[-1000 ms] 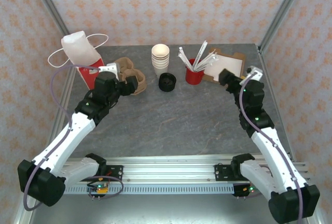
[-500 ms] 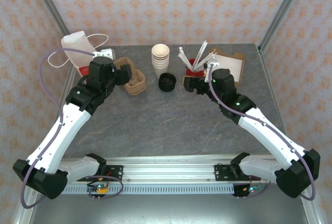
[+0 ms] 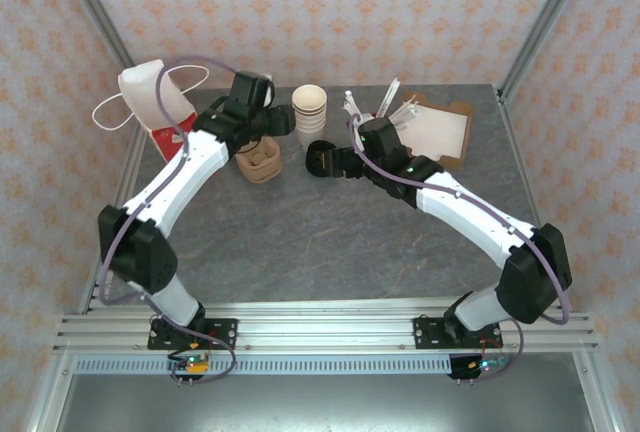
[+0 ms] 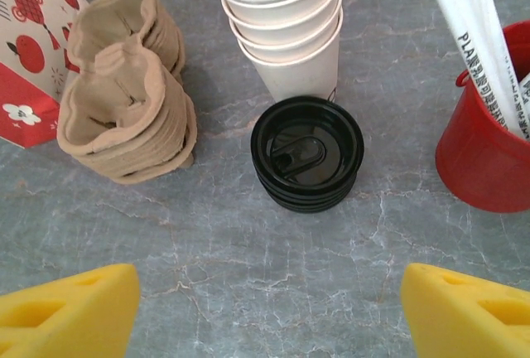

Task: Pack the takeout coffee

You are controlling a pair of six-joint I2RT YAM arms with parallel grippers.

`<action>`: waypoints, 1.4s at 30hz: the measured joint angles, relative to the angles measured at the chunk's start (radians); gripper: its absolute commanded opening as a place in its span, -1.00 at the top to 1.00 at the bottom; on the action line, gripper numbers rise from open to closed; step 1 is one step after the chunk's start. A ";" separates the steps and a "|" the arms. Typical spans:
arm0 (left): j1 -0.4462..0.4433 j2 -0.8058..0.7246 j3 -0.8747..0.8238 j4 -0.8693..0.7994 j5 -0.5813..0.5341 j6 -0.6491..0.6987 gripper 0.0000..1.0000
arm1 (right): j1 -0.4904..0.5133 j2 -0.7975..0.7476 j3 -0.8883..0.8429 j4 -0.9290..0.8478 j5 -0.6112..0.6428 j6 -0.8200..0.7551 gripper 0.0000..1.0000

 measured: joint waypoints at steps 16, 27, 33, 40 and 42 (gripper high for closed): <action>0.000 0.500 0.653 -0.204 -0.037 0.024 0.17 | 0.000 0.003 0.000 -0.051 0.011 -0.003 -0.67; 0.007 0.561 0.742 -0.272 -0.100 0.062 0.28 | 0.000 0.003 0.000 -0.060 0.012 -0.005 -0.67; 0.023 0.580 0.750 -0.281 -0.101 0.062 0.34 | 0.000 0.003 0.000 -0.060 0.012 -0.005 -0.67; 0.026 0.594 0.761 -0.292 -0.101 0.062 0.45 | 0.000 0.011 0.000 -0.060 0.012 -0.004 -0.67; 0.026 0.595 0.765 -0.292 -0.100 0.062 0.49 | 0.000 0.013 0.000 -0.061 0.011 -0.004 -0.67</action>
